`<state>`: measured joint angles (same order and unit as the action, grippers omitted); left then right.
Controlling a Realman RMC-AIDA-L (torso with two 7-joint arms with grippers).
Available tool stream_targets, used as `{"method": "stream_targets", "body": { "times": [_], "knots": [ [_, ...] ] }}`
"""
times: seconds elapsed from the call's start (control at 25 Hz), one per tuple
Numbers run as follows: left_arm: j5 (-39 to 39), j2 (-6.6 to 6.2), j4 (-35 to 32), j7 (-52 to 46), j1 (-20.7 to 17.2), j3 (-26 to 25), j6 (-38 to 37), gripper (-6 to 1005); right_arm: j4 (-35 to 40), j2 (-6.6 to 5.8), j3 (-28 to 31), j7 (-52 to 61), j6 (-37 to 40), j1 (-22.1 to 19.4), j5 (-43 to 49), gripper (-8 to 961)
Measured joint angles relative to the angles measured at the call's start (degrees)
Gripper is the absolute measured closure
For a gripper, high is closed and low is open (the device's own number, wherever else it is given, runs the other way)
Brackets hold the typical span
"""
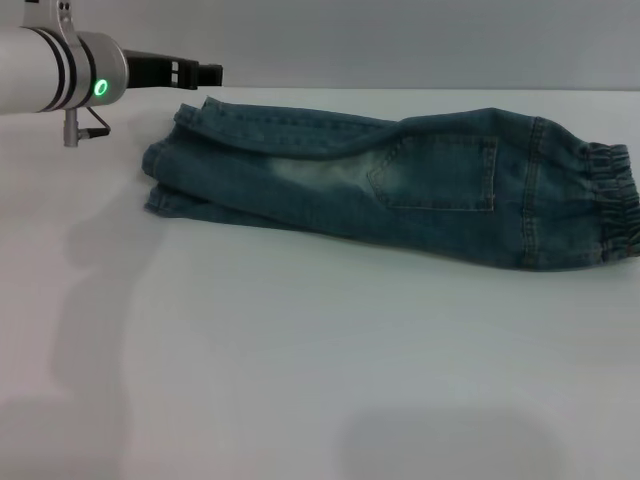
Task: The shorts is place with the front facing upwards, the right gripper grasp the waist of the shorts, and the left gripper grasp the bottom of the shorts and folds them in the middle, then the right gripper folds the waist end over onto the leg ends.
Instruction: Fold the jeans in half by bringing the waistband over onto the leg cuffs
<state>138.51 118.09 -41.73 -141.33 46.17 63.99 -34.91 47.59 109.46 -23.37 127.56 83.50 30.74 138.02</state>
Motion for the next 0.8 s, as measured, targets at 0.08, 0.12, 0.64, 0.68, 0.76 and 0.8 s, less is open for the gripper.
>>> {"method": "stream_targets", "body": {
  "times": [0.08,0.12,0.64,0.68,0.76,0.8],
  "knots": [
    [0.0,0.01,-0.1,0.0,0.0,0.0,0.0,155,0.1,-0.41,-0.1,1.2,1.5,1.0,2.3,486],
    [0.0,0.01,-0.1,0.0,0.0,0.0,0.0,155,0.1,-0.62,-0.2,1.9,2.1,1.7,3.7,486],
    [-5.6,0.21,0.5,5.1,-1.4,0.0,1.8,155,-2.1,-1.02,-2.8,6.1,-0.1,4.8,9.2,487],
    [-6.4,0.19,0.5,5.6,-1.6,0.0,1.8,155,-2.6,-0.9,-2.8,6.1,-0.9,4.8,9.2,487],
    [-7.1,0.15,0.5,6.1,-1.7,0.0,1.8,155,-4.1,-0.79,-3.0,6.1,-2.5,4.8,9.3,488],
    [-7.2,0.14,0.5,6.2,-1.7,0.0,1.8,155,-4.8,-0.76,-3.1,5.9,-3.4,4.9,9.3,489]
  ]
}}
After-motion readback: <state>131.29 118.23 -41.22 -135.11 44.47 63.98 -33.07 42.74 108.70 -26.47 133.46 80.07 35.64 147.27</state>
